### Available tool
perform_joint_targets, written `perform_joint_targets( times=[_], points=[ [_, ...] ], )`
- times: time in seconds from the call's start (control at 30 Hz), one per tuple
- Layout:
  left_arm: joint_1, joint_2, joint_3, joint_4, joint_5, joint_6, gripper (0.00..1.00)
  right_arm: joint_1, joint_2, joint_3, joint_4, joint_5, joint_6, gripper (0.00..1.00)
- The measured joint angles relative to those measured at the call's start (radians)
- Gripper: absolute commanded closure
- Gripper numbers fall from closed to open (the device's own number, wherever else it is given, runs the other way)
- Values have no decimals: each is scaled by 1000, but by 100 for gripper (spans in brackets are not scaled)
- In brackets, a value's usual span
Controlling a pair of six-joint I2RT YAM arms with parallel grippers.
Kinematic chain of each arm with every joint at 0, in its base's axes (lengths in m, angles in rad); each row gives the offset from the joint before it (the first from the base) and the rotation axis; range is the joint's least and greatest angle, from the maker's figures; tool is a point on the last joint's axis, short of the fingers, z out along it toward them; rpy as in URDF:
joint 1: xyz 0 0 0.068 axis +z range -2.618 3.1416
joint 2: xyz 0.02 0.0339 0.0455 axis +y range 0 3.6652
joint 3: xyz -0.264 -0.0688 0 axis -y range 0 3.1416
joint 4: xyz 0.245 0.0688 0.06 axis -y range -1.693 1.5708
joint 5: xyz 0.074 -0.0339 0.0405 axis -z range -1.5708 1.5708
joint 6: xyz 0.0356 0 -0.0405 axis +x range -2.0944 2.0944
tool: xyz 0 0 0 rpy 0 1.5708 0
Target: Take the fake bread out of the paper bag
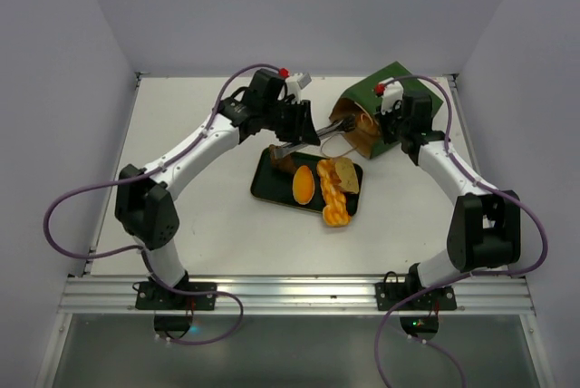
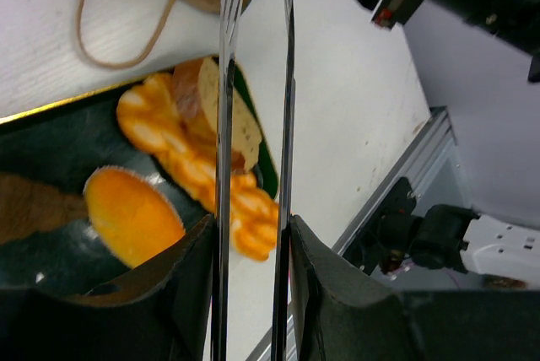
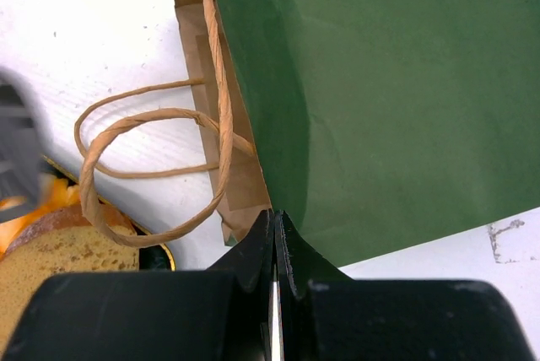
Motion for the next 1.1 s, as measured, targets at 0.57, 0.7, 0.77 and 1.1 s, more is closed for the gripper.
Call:
perform_joint_targets(
  times=[0.57,0.7,0.77,1.1],
  points=[
    [41,362,116,258,100,-212,58,-10,-14,-5,7,-40,0,100],
    [41,399,131,311,108,-253,57,-11,-14,-13,8,-43,0,100],
    [41,430,146,334,111,-277,56,-11,-14,-14,9,-44,0,100],
    [48,489,157,376,101,-346,52,-11,-14,-15,14,-48,0,100]
  ],
)
